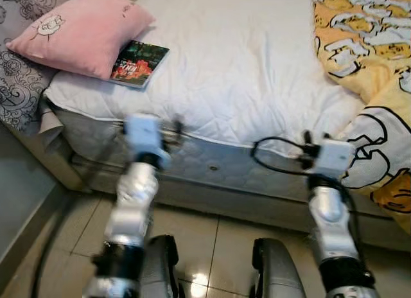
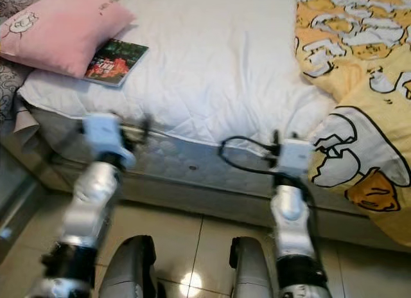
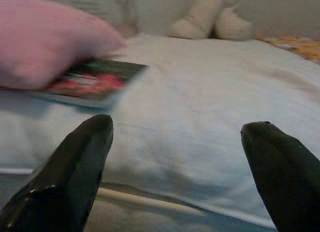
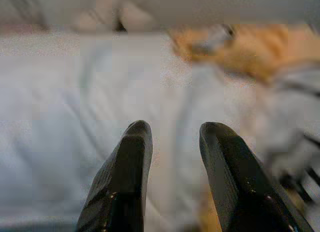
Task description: Clean up the room
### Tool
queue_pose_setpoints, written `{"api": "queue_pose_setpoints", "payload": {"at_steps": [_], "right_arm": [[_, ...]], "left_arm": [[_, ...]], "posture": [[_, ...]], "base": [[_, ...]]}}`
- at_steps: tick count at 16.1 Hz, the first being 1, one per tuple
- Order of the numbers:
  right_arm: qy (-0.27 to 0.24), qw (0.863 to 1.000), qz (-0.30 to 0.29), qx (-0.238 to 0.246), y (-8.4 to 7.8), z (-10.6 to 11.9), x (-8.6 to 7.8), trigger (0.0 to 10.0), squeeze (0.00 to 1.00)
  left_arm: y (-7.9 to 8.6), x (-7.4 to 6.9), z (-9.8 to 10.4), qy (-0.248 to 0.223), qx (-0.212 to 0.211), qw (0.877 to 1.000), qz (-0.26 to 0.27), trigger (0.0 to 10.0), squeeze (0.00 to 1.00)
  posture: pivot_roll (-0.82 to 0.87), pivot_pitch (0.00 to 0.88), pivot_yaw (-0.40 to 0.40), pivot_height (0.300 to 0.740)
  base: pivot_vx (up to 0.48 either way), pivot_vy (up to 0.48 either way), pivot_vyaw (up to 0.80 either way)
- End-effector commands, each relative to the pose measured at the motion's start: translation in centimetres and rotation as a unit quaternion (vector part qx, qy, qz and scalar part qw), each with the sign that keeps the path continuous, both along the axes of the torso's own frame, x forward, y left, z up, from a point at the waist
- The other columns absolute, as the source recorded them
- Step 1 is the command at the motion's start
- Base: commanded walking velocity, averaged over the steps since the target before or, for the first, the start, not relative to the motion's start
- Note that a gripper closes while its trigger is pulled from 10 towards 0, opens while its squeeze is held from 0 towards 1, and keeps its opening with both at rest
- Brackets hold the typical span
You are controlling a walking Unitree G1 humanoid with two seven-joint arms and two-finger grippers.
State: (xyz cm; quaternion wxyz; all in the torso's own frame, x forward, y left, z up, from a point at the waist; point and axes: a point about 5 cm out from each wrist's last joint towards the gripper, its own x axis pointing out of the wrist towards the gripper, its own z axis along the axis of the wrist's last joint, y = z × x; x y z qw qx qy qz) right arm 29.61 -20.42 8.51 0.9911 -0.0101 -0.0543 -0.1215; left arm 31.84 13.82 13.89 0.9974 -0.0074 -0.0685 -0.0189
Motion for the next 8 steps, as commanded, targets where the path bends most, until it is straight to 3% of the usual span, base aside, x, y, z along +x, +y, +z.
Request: {"api": "queue_pose_setpoints", "payload": {"at_steps": [1, 2, 3, 4, 7, 8], "right_arm": [[0.028, 0.999, -0.010, 0.016, -0.5, -1.2, -0.5, 10.0, 0.00], [0.043, 0.999, 0.004, -0.005, -0.1, -0.9, -0.9, 10.0, 0.00], [0.043, 0.999, 0.007, -0.013, -0.1, -0.7, -0.9, 10.0, 0.00], [0.043, 0.999, 0.023, -0.025, 0.5, -0.7, -0.9, 10.0, 0.00], [0.043, 0.998, 0.044, -0.034, 1.1, -0.9, -0.8, 10.0, 0.00], [0.043, 0.997, 0.049, -0.033, 1.3, -0.9, -0.8, 10.0, 0.00]], "left_arm": [[-0.2, 0.1, -0.4, 0.009, -0.003, 1.000, -0.002, 10.0, 1.00], [-0.3, 0.0, -0.8, 0.021, -0.051, 0.998, -0.023, 10.0, 1.00], [-0.5, 0.0, -0.8, 0.021, -0.053, 0.998, -0.027, 10.0, 1.00], [-0.8, -0.2, -1.1, 0.023, -0.052, 0.998, -0.028, 10.0, 0.00], [-1.4, -0.1, -1.3, 0.019, -0.048, 0.998, -0.031, 10.0, 0.00], [-1.6, -0.1, -1.4, 0.022, -0.051, 0.998, -0.035, 10.0, 0.00]], "posture": [[-0.08, 0.000, 0.041, 0.595], [-0.08, 0.000, 0.039, 0.595], [-0.08, 0.000, 0.035, 0.595], [-0.08, 0.000, 0.033, 0.595], [-0.09, 0.000, 0.025, 0.595], [-0.09, 0.000, 0.026, 0.595]], "base": [[0.000, -0.480, -0.48], [0.000, -0.454, -0.69], [0.000, -0.428, -0.68], [0.000, -0.428, -0.69], [0.218, -0.368, -0.68], [0.000, 0.000, -0.68]]}}
